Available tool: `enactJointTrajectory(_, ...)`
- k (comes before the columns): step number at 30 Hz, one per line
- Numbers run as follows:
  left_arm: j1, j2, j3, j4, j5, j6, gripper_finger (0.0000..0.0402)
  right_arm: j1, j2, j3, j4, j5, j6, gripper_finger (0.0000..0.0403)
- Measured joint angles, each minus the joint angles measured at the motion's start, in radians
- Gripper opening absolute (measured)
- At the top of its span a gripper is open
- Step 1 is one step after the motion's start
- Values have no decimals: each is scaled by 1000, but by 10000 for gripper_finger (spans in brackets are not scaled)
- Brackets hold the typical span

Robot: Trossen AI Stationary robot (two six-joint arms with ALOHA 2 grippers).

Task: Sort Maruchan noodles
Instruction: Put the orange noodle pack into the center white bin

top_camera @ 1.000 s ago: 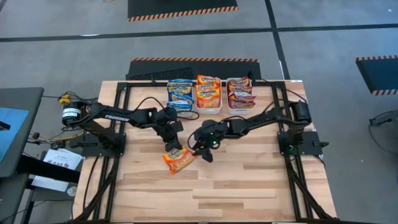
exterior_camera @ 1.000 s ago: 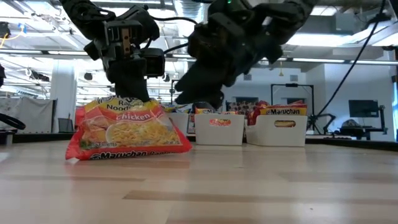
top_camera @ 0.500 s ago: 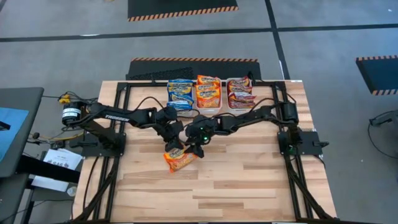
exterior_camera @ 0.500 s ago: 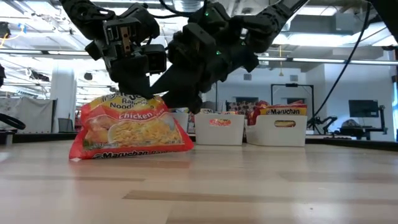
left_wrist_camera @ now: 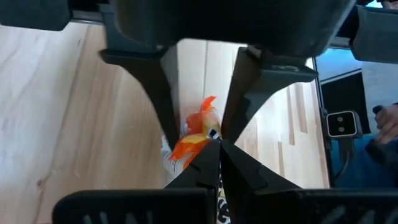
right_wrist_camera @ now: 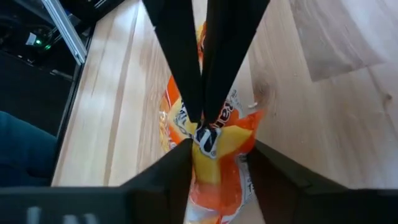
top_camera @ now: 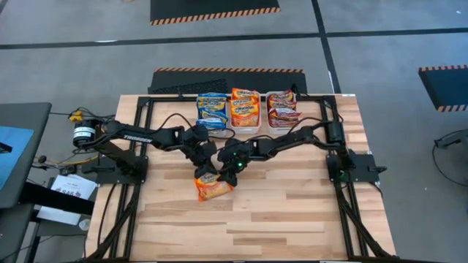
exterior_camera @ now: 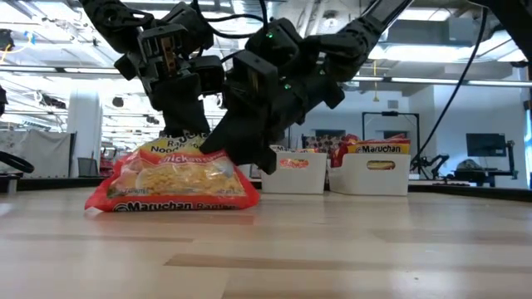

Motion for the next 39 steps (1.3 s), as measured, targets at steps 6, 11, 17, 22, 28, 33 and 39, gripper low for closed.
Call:
enactJointTrajectory(6, 11, 0, 0, 31, 3, -11, 0, 7, 0, 0, -6, -19, 76, 59)
enactJointTrajectory(11, 36, -14, 0, 55, 17, -42, 0, 16, -1, 0, -25, -20, 107, 12)
enactJointTrajectory(17, 74, -113, 1, 51, 17, -15, 0, 27, -70, -1, -135, 28, 102, 6)
enactJointTrajectory(22, 117, -219, 1, 45, -14, 1, 0, 34, -183, -1, -308, 131, 35, 5)
enactJointTrajectory(28, 167, -349, 1, 44, -92, 3, 0, 4, -343, -1, -507, 249, -46, 5)
enactJointTrajectory(33, 207, -434, 1, 40, -184, 20, 0, -75, -471, -1, -608, 355, -164, 5)
enactJointTrajectory(39, 234, -477, 1, 40, -282, 15, 0, -239, -576, -1, -644, 455, -386, 5)
